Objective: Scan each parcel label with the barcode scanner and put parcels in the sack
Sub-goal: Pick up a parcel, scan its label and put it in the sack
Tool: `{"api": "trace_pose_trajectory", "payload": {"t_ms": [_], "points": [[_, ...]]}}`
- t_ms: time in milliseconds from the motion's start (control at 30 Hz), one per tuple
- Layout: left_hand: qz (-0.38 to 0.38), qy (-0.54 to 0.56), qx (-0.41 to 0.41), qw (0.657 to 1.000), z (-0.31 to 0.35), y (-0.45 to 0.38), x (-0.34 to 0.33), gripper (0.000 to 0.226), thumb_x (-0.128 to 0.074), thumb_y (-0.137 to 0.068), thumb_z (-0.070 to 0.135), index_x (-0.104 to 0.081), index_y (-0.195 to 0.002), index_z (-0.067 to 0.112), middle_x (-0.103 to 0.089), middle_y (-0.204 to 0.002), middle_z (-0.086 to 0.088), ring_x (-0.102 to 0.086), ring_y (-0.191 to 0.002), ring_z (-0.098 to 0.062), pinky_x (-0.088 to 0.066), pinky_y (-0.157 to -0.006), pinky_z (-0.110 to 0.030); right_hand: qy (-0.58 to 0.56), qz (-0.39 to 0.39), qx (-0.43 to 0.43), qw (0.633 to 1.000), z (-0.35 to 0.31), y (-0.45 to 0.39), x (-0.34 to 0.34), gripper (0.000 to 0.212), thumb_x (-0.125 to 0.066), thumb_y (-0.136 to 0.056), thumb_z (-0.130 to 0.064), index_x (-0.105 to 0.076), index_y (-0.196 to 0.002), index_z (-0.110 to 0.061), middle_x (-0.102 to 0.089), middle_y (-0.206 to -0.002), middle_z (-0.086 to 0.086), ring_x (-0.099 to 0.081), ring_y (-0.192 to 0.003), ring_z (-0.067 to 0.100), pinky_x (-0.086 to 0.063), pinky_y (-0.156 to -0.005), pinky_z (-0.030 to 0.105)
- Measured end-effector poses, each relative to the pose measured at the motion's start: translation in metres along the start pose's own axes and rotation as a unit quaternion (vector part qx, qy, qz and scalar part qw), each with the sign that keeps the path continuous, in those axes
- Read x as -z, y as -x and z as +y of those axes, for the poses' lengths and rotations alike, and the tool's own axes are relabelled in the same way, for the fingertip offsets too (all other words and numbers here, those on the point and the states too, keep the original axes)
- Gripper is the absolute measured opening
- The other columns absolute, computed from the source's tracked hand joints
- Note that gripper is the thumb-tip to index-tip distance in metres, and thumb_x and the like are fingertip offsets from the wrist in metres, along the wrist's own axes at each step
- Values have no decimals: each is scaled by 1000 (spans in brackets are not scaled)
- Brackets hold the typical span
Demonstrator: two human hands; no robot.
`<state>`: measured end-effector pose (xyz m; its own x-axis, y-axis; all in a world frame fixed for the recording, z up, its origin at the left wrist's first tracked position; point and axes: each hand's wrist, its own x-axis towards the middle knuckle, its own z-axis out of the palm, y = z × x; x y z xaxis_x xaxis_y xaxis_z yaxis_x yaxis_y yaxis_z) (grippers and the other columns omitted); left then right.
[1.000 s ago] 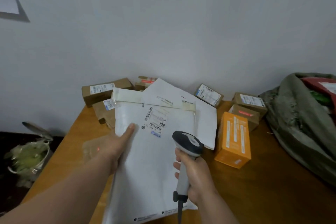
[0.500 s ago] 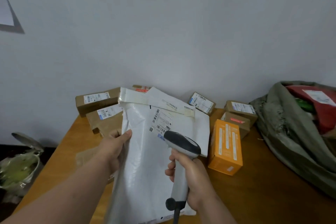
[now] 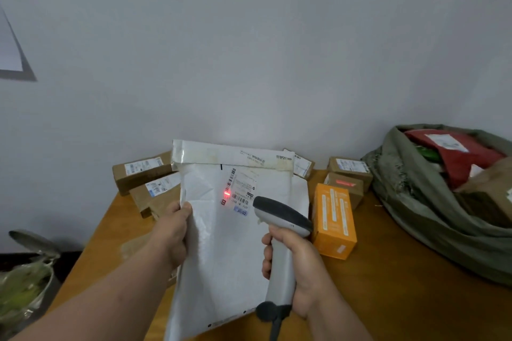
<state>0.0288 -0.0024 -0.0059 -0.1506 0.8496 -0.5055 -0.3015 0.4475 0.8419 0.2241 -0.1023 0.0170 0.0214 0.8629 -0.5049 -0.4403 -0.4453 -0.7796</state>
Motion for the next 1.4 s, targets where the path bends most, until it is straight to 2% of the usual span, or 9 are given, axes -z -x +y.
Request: {"api": "trace_pose_trajectory", "payload": {"t_ms": [233, 400, 500, 600, 867, 1100, 1267, 1400], "points": [[-18, 25, -24, 999, 2, 13, 1, 19, -44, -106, 19, -62, -105, 18, -68, -109, -12, -64, -101, -33, -51, -87, -45, 10, -9, 9, 1000, 4, 17, 1, 41, -80, -58, -37, -70, -85, -7, -63, -71, 10, -58, -60, 18, -51, -61, 32], [-22, 24, -29, 999, 5, 23, -2, 21, -43, -106, 17, -62, -98, 19, -68, -105, -11, -64, -96, -31, -51, -79, -41, 10, -5, 30, 999, 1, 25, 4, 40, -79, -58, -37, -70, -83, -7, -62, -70, 9, -58, -59, 18, -49, -61, 33], [-28, 26, -31, 999, 6, 31, -4, 19, -44, -106, 17, -62, -99, 18, -67, -106, -12, -63, -97, -31, -50, -86, -45, 2, -2, 42, 999, -1, 31, 6, 38, -79, -58, -36, -69, -81, -7, -61, -68, 9, -57, -57, 18, -48, -60, 32], [-34, 28, -32, 999, 6, 36, -6, 17, -45, -105, 18, -62, -104, 16, -67, -112, -14, -63, -105, -34, -50, -96, -49, 3, -1, 42, 999, -2, 35, 8, 40, -79, -59, -37, -69, -82, -7, -61, -70, 9, -57, -58, 18, -49, -59, 32], [-50, 27, -28, 998, 2, 48, -19, 17, -46, -105, 18, -61, -101, 17, -66, -111, -14, -62, -105, -34, -50, -93, -47, -3, 5, 47, 999, -3, 44, 19, 40, -79, -59, -37, -69, -83, -7, -62, -70, 9, -57, -58, 17, -50, -59, 31], [-61, 14, -15, 998, -5, 62, -37, 16, -49, -104, 21, -63, -99, 17, -67, -112, -11, -62, -108, -35, -48, -101, -52, -21, 7, 54, 998, -10, 54, 40, 35, -79, -64, -34, -68, -82, -6, -60, -68, 8, -56, -56, 17, -49, -58, 30], [-57, -8, -28, 998, -14, 76, -66, 18, -46, -105, 20, -61, -96, 14, -65, -103, -9, -61, -92, -27, -47, -89, -44, -30, 20, 51, 998, -20, 63, 68, 25, -75, -80, -28, -68, -84, -5, -59, -67, 8, -55, -55, 16, -48, -55, 30], [-59, -17, -22, 998, -27, 88, -96, 17, -48, -104, 22, -60, -92, 18, -63, -100, -7, -58, -90, -27, -45, -88, -45, -23, 37, 59, 997, -34, 77, 101, 22, -74, -83, -26, -69, -85, -4, -58, -65, 8, -54, -54, 16, -47, -55, 29]]}}
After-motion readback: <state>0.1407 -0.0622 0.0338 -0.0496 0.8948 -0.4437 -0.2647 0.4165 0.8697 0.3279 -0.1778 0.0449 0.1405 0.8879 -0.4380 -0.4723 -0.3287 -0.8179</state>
